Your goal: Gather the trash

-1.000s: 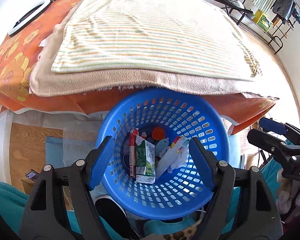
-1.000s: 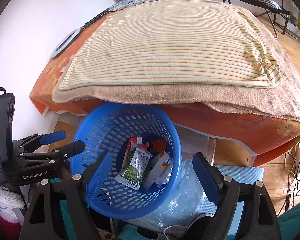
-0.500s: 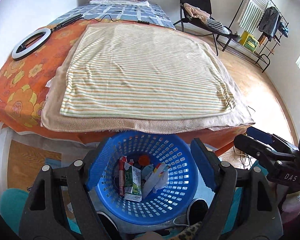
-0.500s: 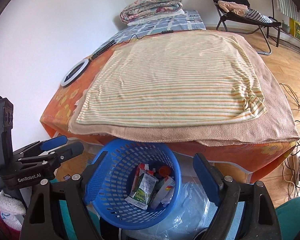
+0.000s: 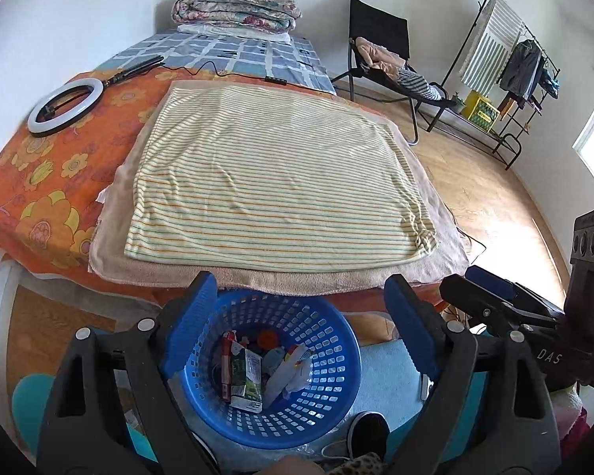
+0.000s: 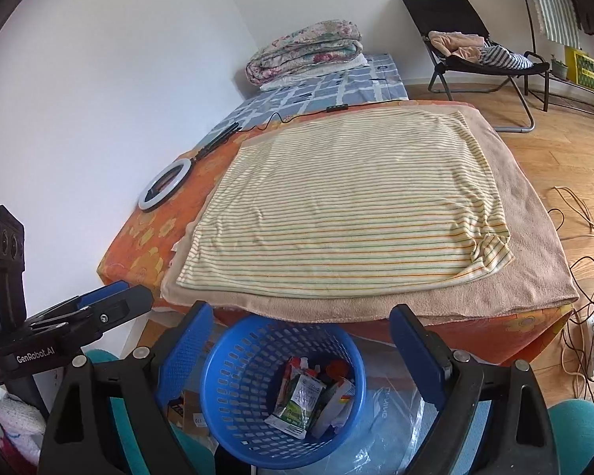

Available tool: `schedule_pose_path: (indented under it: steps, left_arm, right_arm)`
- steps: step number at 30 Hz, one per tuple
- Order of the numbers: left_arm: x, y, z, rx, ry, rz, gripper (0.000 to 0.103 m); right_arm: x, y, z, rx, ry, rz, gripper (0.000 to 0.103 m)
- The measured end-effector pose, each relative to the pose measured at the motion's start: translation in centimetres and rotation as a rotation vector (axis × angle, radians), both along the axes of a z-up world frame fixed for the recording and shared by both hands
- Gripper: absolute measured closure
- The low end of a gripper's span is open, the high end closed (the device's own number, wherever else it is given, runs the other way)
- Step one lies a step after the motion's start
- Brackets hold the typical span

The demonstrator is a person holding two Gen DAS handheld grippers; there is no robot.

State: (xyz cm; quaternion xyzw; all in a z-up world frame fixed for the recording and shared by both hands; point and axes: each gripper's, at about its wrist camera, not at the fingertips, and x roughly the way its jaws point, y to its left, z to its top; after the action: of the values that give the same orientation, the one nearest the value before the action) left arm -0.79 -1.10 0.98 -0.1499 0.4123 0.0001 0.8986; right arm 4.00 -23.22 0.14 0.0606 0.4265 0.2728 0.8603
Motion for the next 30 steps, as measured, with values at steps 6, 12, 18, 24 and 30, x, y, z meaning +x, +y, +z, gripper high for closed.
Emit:
schedule_pose_path:
  steps: [6,12,18,24,30]
  left_arm:
    - [0.1,-0.2,0.7,0.008,-0.018,-0.006,0.013]
    - [0.1,-0.4,1.0,0.017,-0.028,-0.008,0.013]
    - [0.0,-0.6,1.3,0.021,-0.036,-0.008,0.013]
    - [0.1,-0.7,1.4,0.02,-0.038,-0.009,0.013]
    - [0.3,-0.9,1.7,0.023,-0.043,-0.017,0.013]
  right_arm:
    - [0.2,0.2,0.1,0.007,-0.001,0.006,0.011]
    - [0.3,0.1,0.2,0.009,0.0,0.001,0.011]
    - [0.4,0.0,0.2,0.012,0.007,0.0,0.011]
    - [0.5,0.0,0.4,0.015,0.004,0.004,0.011]
    - [0.5,0.1,0.2,0.011,0.009,0.006,0.011]
